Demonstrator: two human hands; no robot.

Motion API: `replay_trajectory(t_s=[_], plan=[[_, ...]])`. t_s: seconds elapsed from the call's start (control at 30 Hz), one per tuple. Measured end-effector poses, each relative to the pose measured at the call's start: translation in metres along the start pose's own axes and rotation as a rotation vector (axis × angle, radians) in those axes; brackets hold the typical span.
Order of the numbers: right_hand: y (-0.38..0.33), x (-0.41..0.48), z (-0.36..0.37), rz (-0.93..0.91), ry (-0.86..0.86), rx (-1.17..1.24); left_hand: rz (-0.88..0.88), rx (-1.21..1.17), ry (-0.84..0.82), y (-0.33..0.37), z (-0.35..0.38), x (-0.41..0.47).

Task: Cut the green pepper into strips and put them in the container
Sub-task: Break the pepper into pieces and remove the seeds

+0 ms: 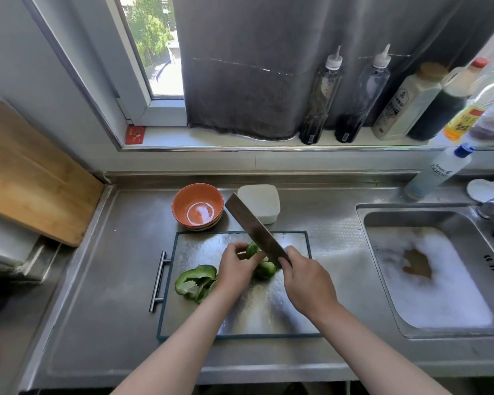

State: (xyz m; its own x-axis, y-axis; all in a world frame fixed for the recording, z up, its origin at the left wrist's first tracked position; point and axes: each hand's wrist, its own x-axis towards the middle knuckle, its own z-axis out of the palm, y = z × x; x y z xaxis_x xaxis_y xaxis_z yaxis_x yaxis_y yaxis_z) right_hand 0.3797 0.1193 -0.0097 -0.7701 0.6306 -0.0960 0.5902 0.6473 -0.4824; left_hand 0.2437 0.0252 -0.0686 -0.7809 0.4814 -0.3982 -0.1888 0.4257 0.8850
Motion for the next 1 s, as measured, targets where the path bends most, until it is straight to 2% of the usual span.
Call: replay_trajectory(t_s=[0.23,0.87,1.0], plan=[[0.004,-0.01,-0.004,0.013,0.014,-0.053,-0.036,-0.105,-0.063,-0.005,0.003,-0.007],[0.012,-0.024,-0.002,-0.009,-0.02,-0.145,-0.012,-0.21,-0.056,-0.014,0.003,-0.018],[0.007,-0.013,-0.009,-0.01,-0.09,-0.203,0.017,-0.189,-0.061,-0.01,0.004,-0.021]])
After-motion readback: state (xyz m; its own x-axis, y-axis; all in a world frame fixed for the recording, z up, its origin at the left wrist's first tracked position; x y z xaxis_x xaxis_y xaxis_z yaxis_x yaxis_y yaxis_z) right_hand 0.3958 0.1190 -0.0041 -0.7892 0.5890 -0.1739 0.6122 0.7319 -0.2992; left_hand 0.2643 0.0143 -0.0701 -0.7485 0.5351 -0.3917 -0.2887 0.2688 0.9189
